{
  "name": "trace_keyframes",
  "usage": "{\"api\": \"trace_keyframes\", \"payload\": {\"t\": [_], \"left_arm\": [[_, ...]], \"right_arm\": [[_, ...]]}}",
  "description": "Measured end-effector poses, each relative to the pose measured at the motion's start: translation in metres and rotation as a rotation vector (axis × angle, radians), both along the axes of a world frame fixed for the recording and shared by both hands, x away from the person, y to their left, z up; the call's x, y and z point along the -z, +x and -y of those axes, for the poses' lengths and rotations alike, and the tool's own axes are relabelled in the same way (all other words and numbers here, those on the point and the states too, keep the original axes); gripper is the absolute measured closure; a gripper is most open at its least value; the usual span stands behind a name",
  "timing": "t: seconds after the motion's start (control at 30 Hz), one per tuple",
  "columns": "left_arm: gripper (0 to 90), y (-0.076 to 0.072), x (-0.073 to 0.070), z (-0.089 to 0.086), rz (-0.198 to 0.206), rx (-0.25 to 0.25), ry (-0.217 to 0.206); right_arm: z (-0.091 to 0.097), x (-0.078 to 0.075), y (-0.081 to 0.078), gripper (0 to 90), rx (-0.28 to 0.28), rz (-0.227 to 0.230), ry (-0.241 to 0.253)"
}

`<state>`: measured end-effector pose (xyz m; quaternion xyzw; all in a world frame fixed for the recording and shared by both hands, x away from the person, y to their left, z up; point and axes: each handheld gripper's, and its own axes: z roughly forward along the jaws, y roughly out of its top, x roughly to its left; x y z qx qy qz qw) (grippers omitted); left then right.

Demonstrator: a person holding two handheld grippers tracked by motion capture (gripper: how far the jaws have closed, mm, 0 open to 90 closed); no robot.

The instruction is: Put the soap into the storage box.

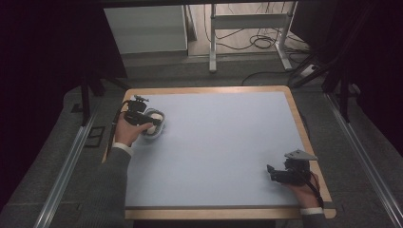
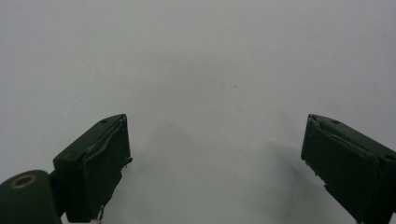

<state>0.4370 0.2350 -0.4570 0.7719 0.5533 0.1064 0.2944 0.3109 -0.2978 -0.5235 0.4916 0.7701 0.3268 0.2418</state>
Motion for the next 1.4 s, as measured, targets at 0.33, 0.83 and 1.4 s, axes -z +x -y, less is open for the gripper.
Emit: {"api": "trace_keyframes", "payload": {"t": [0.33,0.83,1.4], "left_arm": [[36.4,-0.020,-0.012,0.002,0.061,0.052,-0.057],[31.6,-0.070,-0.006,0.015,0.129,0.138,-0.097],[29.7,-0.126,0.040,0.034,0.112,0.227,-0.129]], "right_arm": [[0.001,-0.001,0.000,7.7,0.003,0.005,0.000],[-0.005,-0.003,0.003,7.7,-0.012,0.013,0.000],[-0.004,-0.004,0.002,7.7,-0.005,0.017,-0.001]]}}
